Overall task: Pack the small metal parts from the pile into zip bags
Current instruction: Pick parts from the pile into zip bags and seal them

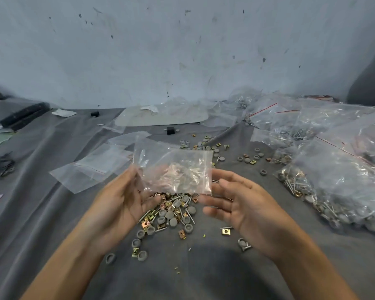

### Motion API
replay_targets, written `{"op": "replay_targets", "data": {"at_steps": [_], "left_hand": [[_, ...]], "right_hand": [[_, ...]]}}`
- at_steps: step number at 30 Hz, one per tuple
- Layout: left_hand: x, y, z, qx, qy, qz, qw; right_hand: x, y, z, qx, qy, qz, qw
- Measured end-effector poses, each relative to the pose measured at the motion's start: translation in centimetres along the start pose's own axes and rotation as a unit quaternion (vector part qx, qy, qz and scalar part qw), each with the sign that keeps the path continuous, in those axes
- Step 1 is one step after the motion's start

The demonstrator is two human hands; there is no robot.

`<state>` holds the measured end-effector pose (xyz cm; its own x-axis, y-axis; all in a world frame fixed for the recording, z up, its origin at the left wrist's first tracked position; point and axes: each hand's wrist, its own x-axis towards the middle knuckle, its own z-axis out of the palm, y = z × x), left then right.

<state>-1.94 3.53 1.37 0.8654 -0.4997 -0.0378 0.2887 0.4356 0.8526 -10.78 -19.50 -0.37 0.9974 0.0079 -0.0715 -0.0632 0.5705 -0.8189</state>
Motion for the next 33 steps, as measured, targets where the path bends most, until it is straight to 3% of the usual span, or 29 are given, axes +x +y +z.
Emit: {"op": "replay_targets", "data": {"at_steps": [9, 17, 23, 28, 33], "left_hand": [[-1.0, -1.6, -0.7, 0.033, 0.023, -0.027, 0.999], [-1.3, -1.6, -1.1, 0.117, 0.084, -0.056, 0.988], [-1.7, -2.4, -1.5, 0.195, 0.133, 0.037, 0.971], [-1.4, -2.4, -1.9, 0.231, 0.134, 0.089, 0.96], [-1.6, -2.6, -1.8, 0.25, 0.116, 0.086, 0.958]], "right_hand": [[-0.2, 1.3, 1.6, 0.005, 0.094, -0.06, 0.994], [-0.6, 1.7, 1.3, -0.126, 0.112, -0.1, 0.981], [-0.8, 2.3, 1.4, -0.202, 0.075, -0.132, 0.968], [-1.2, 2.2, 1.3, -0.237, 0.016, -0.1, 0.966], [-1.6, 2.1, 1.4, -0.357, -0.059, -0.088, 0.928]]}}
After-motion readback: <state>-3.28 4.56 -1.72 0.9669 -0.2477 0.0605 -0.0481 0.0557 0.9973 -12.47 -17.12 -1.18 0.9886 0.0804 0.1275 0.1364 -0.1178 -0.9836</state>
